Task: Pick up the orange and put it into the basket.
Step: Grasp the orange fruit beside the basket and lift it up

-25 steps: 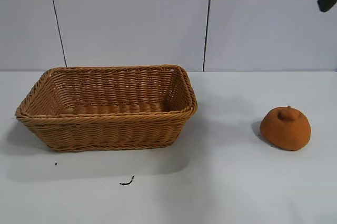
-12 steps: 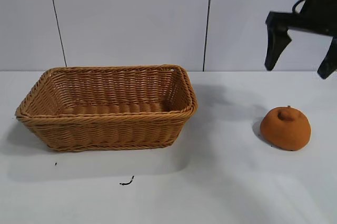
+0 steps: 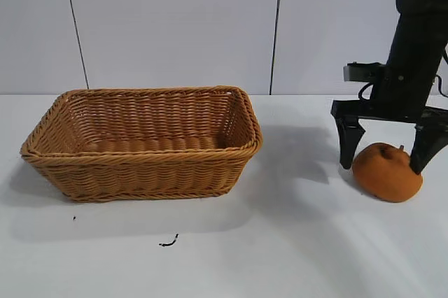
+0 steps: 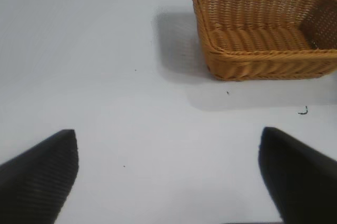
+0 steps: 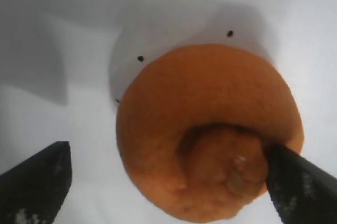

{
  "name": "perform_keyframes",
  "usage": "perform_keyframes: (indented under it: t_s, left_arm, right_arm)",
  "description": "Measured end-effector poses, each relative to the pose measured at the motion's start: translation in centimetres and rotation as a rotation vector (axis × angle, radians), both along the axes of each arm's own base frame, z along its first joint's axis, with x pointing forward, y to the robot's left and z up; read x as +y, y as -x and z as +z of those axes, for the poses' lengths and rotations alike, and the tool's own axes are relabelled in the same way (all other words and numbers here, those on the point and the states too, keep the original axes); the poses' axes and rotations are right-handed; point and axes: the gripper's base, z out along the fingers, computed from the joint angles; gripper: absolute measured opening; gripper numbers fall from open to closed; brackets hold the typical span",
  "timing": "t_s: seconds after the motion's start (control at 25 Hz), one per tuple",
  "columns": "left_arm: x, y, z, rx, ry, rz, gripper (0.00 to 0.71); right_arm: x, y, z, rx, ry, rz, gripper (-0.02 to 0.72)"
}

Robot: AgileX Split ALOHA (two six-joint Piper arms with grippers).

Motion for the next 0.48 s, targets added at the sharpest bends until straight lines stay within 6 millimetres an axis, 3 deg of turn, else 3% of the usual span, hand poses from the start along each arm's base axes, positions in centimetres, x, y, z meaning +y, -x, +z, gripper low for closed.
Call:
perform_keyframes:
  t_s: [0.12,0.32,0.48]
  left_arm:
    - [0.0,0.0,0.0,0.0,0.0,0.0,0.666]
    - [0.0,0.0,0.0,-0.001,0.0,0.0,0.666]
    - [0.0,0.0,0.0,-0.001,0.0,0.0,0.666]
  right_arm:
    - [-0.1,0.1,0.4,0.002,0.005,0.003,0.062]
    - [-0.1,-0.4,3.9,-0.061,0.007,0.006,0.043]
    - [0.0,-1.4,9.5,-0.176,-0.005,0.004,0.043]
